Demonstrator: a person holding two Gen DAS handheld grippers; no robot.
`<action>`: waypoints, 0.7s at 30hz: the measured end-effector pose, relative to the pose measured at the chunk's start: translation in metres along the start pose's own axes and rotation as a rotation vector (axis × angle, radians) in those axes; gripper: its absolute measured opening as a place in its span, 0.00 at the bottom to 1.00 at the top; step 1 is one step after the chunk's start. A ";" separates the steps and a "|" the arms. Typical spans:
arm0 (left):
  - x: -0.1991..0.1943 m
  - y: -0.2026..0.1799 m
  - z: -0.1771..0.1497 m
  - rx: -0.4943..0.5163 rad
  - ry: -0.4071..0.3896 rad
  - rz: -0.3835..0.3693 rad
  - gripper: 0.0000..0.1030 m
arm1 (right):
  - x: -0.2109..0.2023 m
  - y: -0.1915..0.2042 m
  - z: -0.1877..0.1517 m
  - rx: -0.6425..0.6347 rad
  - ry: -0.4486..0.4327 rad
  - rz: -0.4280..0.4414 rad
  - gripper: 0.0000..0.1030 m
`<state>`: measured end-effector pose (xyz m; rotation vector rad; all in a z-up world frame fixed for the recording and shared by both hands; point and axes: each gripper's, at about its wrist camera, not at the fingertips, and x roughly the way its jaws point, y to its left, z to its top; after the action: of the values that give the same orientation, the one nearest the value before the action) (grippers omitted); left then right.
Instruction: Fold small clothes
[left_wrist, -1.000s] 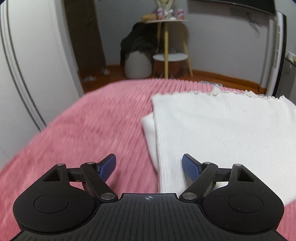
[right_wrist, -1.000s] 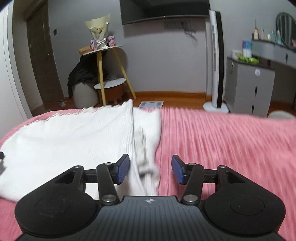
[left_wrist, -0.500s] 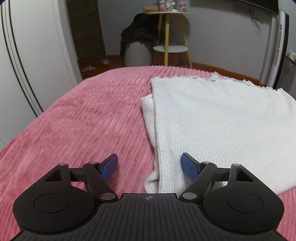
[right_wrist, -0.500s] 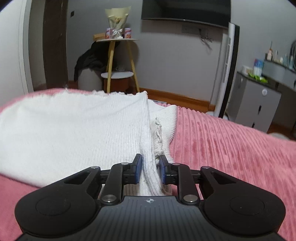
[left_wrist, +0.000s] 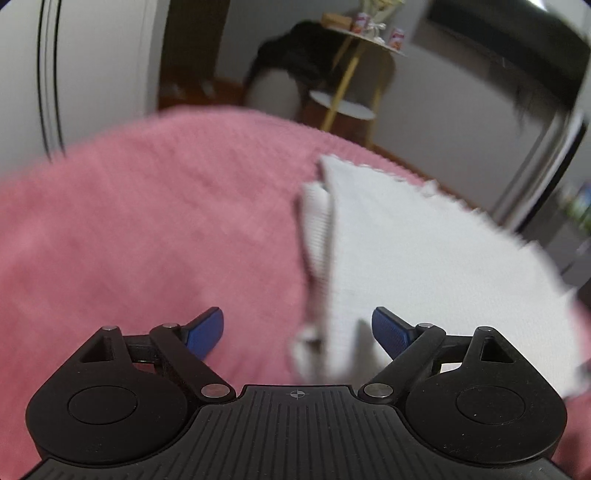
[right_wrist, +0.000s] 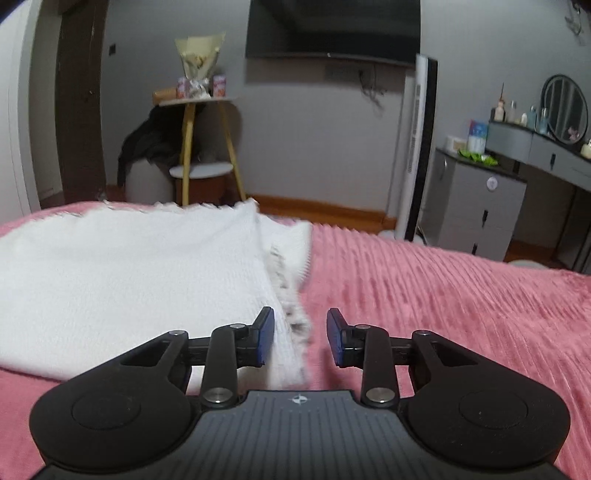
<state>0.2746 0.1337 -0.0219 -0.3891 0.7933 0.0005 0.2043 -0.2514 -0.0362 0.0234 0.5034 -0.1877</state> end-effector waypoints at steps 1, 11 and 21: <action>0.005 0.002 0.000 -0.041 0.024 -0.022 0.89 | -0.004 0.006 0.000 0.002 0.003 0.024 0.29; 0.028 -0.015 0.001 -0.065 0.076 -0.021 0.58 | -0.014 0.056 -0.004 -0.088 -0.011 0.144 0.23; 0.038 -0.019 0.025 -0.128 0.146 -0.024 0.28 | -0.002 0.059 -0.019 -0.109 0.053 0.230 0.17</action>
<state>0.3217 0.1186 -0.0263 -0.5242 0.9353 0.0006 0.2040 -0.1913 -0.0531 -0.0202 0.5594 0.0656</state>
